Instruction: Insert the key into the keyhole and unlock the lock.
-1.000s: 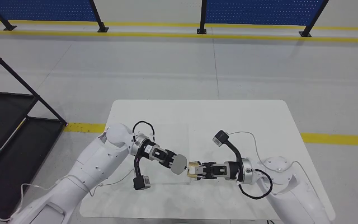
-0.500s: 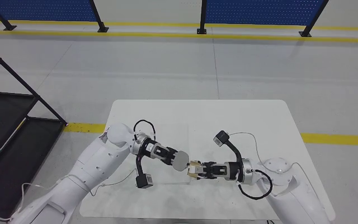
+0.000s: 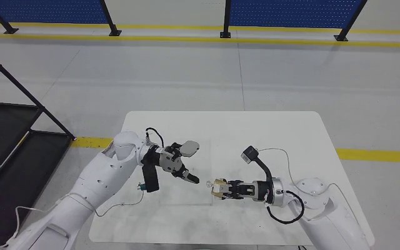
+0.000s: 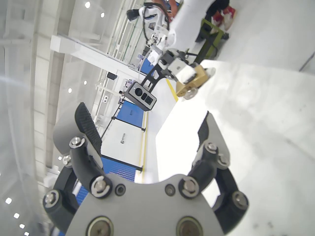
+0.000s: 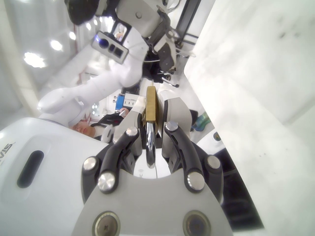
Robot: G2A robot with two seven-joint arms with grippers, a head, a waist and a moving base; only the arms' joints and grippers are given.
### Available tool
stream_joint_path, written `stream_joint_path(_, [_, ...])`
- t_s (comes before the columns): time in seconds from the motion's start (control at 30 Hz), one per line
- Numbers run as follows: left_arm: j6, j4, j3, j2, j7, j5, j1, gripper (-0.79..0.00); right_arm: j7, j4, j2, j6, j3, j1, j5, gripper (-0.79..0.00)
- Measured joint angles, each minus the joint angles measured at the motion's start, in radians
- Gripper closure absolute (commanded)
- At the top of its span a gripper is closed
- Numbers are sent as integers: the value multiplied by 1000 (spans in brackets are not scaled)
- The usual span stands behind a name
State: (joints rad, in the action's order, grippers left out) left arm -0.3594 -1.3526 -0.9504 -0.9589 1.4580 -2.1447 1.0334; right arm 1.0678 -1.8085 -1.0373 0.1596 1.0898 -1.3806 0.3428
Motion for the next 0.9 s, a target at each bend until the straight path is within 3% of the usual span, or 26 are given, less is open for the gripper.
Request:
stream_joint_path(0.37, [-34, -14, 22, -7, -31, 39, 17, -785, 0, 1, 0, 0, 0, 0, 0, 0])
stream_joint_path(0.47, [-189, -42, 53, -4, -186, 237, -10, -785, 0, 1, 0, 0, 0, 0, 0, 0])
stream_joint_path(0.6, [-410, -125, 89, 20, -407, 506, -48, -785, 0, 1, 0, 0, 0, 0, 0, 0])
stream_joint_path(0.73, [-623, -137, 100, 49, -637, 743, -52, -785, 0, 1, 0, 0, 0, 0, 0, 0])
stream_joint_path(0.9, [-653, -149, 237, 105, -848, 982, -99, -785, 0, 1, 0, 0, 0, 0, 0, 0])
